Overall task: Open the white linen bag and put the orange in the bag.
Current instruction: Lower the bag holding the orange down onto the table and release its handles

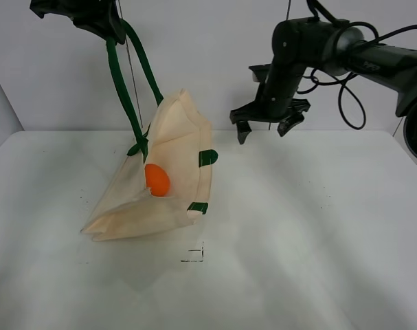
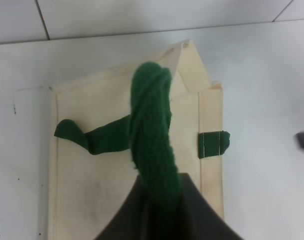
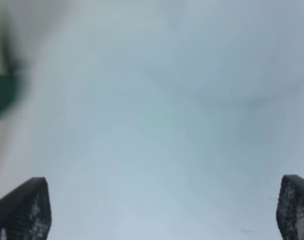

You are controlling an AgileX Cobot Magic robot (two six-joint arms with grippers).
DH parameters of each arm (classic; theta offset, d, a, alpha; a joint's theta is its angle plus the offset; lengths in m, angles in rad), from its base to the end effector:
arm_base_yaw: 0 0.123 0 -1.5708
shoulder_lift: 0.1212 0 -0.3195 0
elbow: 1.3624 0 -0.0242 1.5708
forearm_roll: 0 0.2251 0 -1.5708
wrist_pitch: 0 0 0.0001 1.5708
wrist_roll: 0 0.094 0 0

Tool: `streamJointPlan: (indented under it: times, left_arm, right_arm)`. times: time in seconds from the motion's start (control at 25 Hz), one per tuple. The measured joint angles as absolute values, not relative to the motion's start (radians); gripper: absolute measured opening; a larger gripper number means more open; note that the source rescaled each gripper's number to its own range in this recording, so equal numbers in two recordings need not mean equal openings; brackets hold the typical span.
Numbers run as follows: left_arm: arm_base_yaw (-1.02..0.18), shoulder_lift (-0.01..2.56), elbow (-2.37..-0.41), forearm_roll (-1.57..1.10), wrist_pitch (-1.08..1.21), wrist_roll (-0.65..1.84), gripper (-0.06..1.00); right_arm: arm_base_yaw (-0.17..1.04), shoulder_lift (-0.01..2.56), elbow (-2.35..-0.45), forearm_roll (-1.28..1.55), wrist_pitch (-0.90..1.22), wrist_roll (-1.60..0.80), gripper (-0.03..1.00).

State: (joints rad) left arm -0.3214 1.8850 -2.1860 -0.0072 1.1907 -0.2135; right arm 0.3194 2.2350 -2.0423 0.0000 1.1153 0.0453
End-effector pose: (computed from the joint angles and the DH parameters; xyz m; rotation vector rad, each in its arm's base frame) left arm 0.3786 -0.1267 0.4526 0.1289 2.3860 -0.2642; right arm 0.4600 0.1521 0.2609 -0.3820 2.7698 0.0896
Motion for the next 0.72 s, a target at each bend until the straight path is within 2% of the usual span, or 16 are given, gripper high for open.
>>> streamJointPlan:
  times: [0.36, 0.52, 0.72]
  left_arm:
    - [-0.321, 1.885, -2.186, -0.007, 1.191, -0.213, 0.0]
    - [-0.321, 1.885, -2.186, -0.007, 1.191, -0.213, 0.0]
    - [-0.321, 1.885, -2.186, -0.008, 1.191, -0.213, 0.0]
  right_arm:
    - [0.055, 2.235, -2.042, -0.015, 1.189, 0.021, 1.0]
    - [0.027, 2.234, -2.042, -0.017, 1.209, 0.01, 1.0]
    - [0.051, 2.215, -2.042, 0.0, 1.21, -0.007, 1.0]
